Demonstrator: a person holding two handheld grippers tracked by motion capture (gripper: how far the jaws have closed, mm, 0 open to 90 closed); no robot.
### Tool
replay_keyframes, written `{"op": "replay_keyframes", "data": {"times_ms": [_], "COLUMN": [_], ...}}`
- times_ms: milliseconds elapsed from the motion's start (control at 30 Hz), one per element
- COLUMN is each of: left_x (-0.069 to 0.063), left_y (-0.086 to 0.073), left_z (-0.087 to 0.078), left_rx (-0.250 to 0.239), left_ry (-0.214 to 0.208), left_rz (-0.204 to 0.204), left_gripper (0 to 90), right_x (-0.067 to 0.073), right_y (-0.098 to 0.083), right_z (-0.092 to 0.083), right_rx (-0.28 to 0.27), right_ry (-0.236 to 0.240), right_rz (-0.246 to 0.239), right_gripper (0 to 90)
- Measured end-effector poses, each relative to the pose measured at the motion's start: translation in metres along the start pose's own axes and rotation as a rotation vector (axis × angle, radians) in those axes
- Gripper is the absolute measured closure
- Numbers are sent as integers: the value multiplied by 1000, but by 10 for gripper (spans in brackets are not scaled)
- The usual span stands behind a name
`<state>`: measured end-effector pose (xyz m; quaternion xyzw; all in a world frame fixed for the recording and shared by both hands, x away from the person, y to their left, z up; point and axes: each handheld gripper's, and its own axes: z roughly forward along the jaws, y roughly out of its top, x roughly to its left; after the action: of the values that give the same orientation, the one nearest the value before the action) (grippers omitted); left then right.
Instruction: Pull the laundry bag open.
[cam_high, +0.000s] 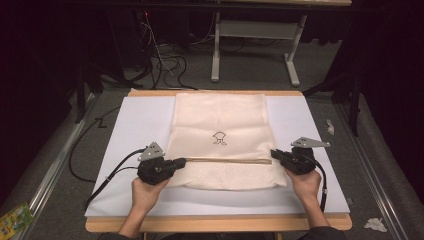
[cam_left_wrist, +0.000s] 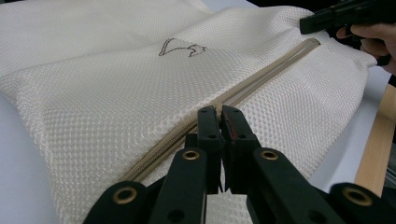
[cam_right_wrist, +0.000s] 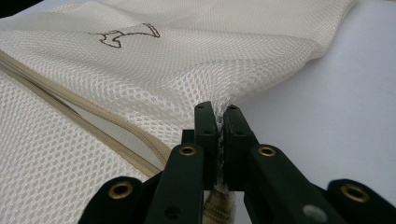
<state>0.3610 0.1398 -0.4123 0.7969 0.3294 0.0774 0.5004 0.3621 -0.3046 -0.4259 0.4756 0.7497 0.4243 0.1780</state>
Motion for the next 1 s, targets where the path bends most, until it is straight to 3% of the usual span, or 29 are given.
{"op": "replay_keyframes", "data": {"times_ms": [233,1000], "left_x": [5,13], "left_y": [0,-4], "left_z": [-7,-19], "left_rx": [-18,-42], "left_ry": [3,23], "left_rz": [-20,-30], "left_gripper": [872,872], "right_x": [-1,0], "right_y": [1,7], "right_z": [-1,-3], "right_rx": [-5,-11], "right_ry": [0,-1], "right_rz": [6,-1], "right_gripper": [879,879]}}
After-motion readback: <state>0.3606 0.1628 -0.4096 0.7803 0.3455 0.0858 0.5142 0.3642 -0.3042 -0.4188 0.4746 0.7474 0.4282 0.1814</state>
